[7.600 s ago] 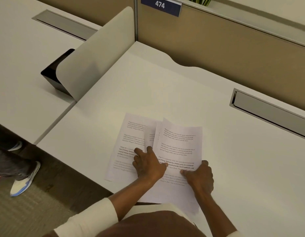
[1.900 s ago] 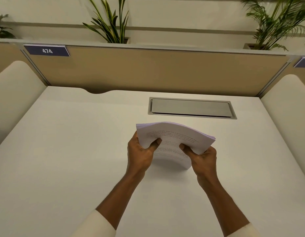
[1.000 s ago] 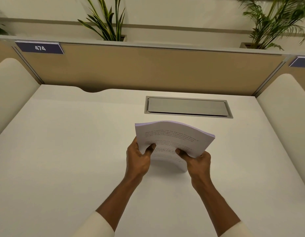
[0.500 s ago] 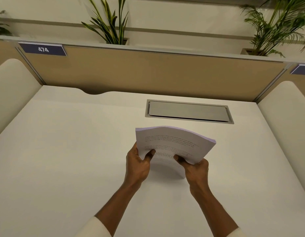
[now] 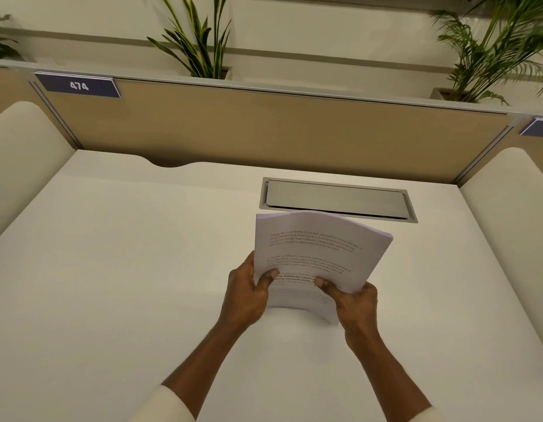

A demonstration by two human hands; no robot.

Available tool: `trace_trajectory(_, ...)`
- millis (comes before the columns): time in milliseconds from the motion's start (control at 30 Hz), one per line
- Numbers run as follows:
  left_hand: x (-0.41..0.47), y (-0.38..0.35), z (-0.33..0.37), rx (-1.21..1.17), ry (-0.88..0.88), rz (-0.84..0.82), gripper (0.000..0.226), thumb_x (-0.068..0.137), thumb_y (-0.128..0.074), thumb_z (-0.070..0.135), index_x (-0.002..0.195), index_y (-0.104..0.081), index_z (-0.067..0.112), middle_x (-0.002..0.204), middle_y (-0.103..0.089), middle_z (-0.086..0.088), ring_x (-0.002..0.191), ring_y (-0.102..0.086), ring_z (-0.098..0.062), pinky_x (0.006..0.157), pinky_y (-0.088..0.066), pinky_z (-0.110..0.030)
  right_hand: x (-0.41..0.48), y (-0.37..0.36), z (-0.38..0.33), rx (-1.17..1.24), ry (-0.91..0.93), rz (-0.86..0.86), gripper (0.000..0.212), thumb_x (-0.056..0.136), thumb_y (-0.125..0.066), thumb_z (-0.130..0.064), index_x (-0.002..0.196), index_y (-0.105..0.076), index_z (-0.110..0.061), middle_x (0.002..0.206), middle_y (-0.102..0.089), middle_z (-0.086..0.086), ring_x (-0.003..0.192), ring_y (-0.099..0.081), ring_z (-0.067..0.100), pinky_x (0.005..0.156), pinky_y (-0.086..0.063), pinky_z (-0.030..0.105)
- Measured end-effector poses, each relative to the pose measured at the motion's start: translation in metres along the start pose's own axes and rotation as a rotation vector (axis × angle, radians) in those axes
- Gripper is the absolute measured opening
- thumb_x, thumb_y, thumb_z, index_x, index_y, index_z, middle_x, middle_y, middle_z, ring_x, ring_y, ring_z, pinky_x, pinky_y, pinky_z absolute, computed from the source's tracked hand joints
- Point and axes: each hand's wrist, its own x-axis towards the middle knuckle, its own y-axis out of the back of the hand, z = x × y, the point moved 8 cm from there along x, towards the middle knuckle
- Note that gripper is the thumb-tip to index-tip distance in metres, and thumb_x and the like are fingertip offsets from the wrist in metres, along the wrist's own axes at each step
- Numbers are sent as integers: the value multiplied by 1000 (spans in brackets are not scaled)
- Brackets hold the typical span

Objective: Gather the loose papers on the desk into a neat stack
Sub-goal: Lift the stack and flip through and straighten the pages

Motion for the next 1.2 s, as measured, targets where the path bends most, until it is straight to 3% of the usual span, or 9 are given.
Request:
trace_trajectory(100, 4, 7, 1, 43, 8, -72, 34, 103, -72, 16, 135, -69, 25, 122, -82, 14, 108, -79, -11, 90, -67, -36, 6, 2, 0, -69, -63, -125, 33, 68, -103, -19, 94, -86, -28, 99, -88, -4, 85, -85, 17, 73, -68, 36)
trace_trajectory(233, 2, 14, -15, -143, 153, -158, 36, 101, -76, 12, 134, -72, 26, 123, -84, 8, 105, -84, -18, 91, -69, -47, 10, 2, 3, -130, -175, -313, 44, 70, -101, -20, 110, -84, -16, 108, -87, 4, 96, -85, 27, 82, -68, 39)
trace_trajectory(333, -5, 21, -31, -277, 235, -132, 37, 99, -78, 7, 132, -74, 24, 122, -85, 4, 107, -84, -25, 89, -70, -46, 5, 8, 11, -117, -247, -369, 50, 69, -98, -27, 113, -81, -9, 110, -86, 9, 100, -84, 29, 87, -68, 42)
trace_trajectory(433, -11, 27, -45, -404, 280, -46, 38, 96, -80, 2, 130, -75, 17, 121, -85, 0, 108, -84, -28, 88, -70, -43, -4, 15, 24, -50, -316, -372, 43, 73, -96, -25, 108, -80, -6, 111, -85, 15, 98, -84, 30, 80, -69, 35)
trace_trajectory(600, -20, 30, -57, -574, 319, 119, 33, 94, -78, -5, 120, -78, 15, 118, -86, -2, 105, -84, -23, 84, -69, -35, -23, 12, 47, 159, -402, -285, 54, 63, -99, -19, 113, -83, -8, 118, -84, 15, 97, -84, 26, 73, -66, 27)
trace_trajectory(733, -25, 23, -56, -658, 356, 196, 34, 96, -74, -10, 115, -78, 19, 111, -87, 2, 100, -84, -17, 80, -69, -28, -42, -5, 67, 448, -485, -146, 53, 64, -96, -11, 114, -80, -7, 120, -83, 15, 93, -85, 23, 71, -67, 29)
trace_trajectory(833, -33, 9, -55, -678, 386, 204, 37, 97, -73, -9, 117, -78, 22, 114, -86, 3, 102, -84, -16, 85, -69, -32, -55, -24, 69, 535, -478, -127, 51, 69, -95, -10, 118, -81, -14, 125, -82, 11, 103, -84, 24, 76, -68, 35)
trace_trajectory(1000, -49, -11, -62, -737, 478, 181, 37, 96, -76, -5, 126, -77, 17, 121, -85, -3, 109, -82, -26, 94, -65, -46, -55, -18, 60, 358, -308, 62, 43, 81, -92, -3, 118, -78, -20, 116, -86, 0, 106, -83, 24, 94, -65, 51)
trace_trajectory(1200, -40, 4, -70, -747, 497, 155, 37, 90, -82, -6, 125, -78, 6, 118, -85, -10, 102, -84, -26, 75, -69, -33, -37, 16, 46, 212, -240, 35, 41, 79, -92, -1, 115, -77, -13, 110, -86, 5, 99, -84, 27, 96, -64, 55)
